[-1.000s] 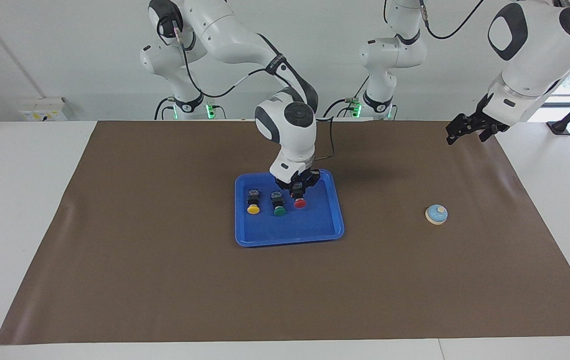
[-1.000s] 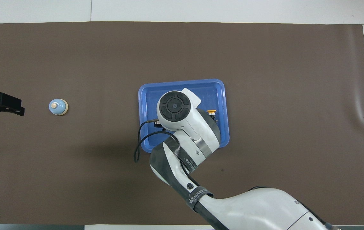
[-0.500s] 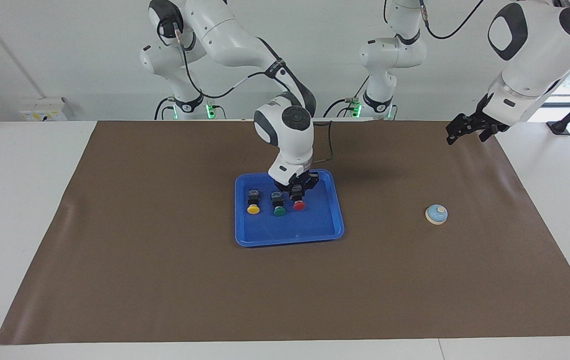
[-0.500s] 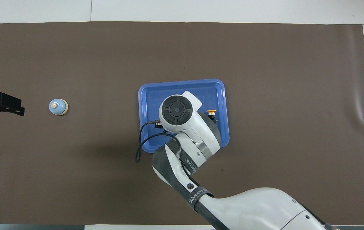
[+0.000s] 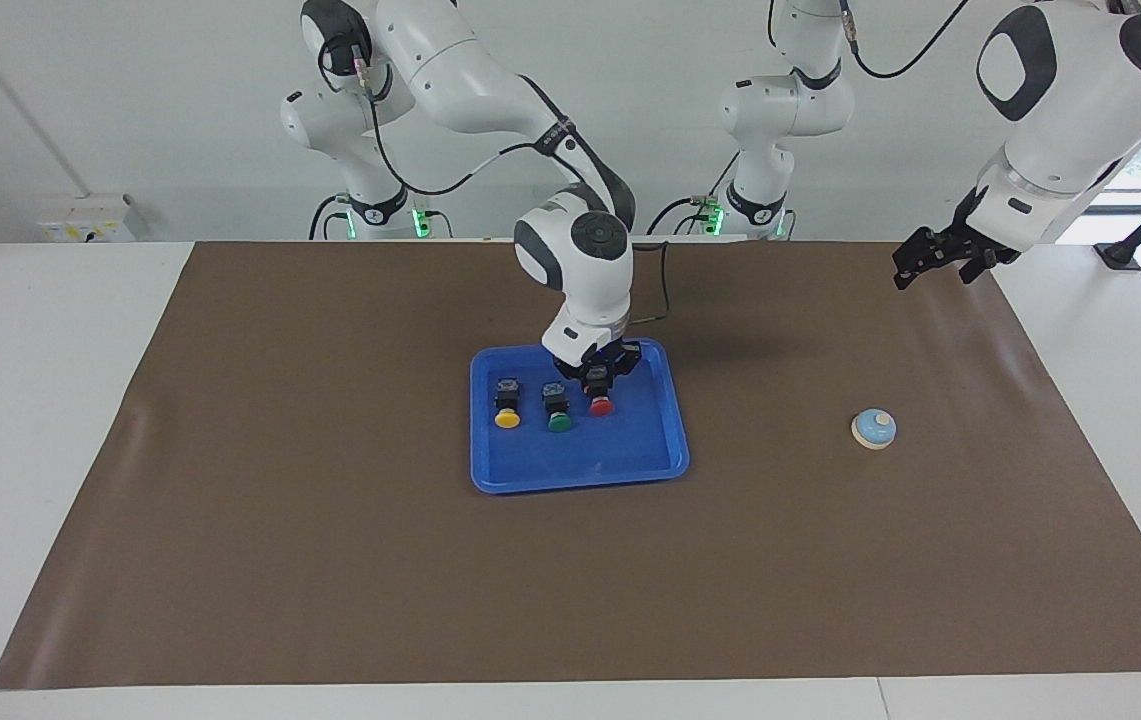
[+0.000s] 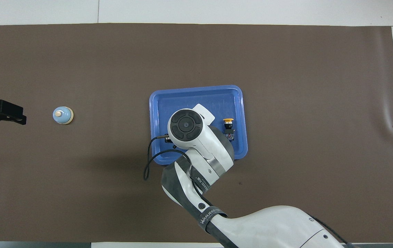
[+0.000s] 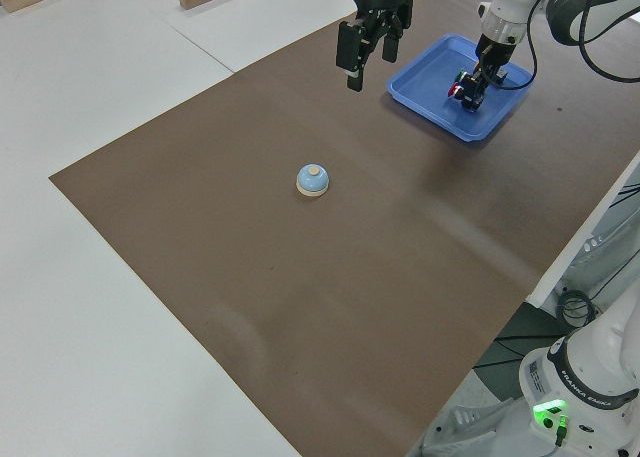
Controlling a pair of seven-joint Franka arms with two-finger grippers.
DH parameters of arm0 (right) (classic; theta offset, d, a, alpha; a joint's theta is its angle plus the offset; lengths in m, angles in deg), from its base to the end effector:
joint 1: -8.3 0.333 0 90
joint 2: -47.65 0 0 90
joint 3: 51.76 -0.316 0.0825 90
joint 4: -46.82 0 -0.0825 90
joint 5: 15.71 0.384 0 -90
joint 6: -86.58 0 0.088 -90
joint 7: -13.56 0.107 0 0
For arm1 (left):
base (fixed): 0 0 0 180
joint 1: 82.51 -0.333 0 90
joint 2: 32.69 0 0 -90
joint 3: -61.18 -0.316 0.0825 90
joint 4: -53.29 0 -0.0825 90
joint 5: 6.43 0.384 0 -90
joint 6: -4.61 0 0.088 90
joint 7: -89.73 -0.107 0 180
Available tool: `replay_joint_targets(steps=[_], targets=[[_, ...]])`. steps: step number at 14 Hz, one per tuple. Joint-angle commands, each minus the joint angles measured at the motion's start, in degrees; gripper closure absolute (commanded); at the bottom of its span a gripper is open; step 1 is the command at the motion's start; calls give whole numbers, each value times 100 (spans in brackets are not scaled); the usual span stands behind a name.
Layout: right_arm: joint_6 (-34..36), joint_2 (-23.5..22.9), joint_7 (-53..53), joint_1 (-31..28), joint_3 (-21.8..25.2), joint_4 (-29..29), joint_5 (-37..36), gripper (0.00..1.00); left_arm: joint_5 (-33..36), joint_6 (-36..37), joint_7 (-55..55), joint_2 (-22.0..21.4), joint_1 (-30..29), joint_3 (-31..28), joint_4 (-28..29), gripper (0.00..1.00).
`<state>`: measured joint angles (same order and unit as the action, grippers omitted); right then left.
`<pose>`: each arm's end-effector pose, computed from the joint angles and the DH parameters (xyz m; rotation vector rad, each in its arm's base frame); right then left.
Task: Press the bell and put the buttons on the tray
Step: 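Carry the red button into the tray and release it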
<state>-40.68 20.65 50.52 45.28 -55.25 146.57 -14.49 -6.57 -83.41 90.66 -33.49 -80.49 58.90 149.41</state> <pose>0.5063 0.4280 0.3078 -3.0999 -0.0646 0.0316 0.5418 0.0023 0.5793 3.1328 0.0326 -0.1999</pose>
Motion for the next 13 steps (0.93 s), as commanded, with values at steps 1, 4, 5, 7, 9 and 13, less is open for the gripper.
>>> replay_joint_targets(steps=[1,4,5,7,9,13], targets=[[260,133,118,11,-12,-69,-61,0,-48,-22,-31,-122,44,-62,100,0],[631,544,83,-120,49,-237,-44,0,-48,-22,-31,-122,44,-62,100,0],[806,755,74,-295,59,-220,-44,0,-48,-22,-31,-122,44,-62,100,0],[1184,1256,21,-620,59,-132,-52,0,-48,-22,-31,-122,44,-62,100,0],[1614,1608,-389,-998,59,-123,-53,0,-48,-22,-31,-122,44,-62,100,0],[2335,2250,-1830,-1868,59,-106,-53,0,-48,-22,-31,-122,44,-62,100,0]])
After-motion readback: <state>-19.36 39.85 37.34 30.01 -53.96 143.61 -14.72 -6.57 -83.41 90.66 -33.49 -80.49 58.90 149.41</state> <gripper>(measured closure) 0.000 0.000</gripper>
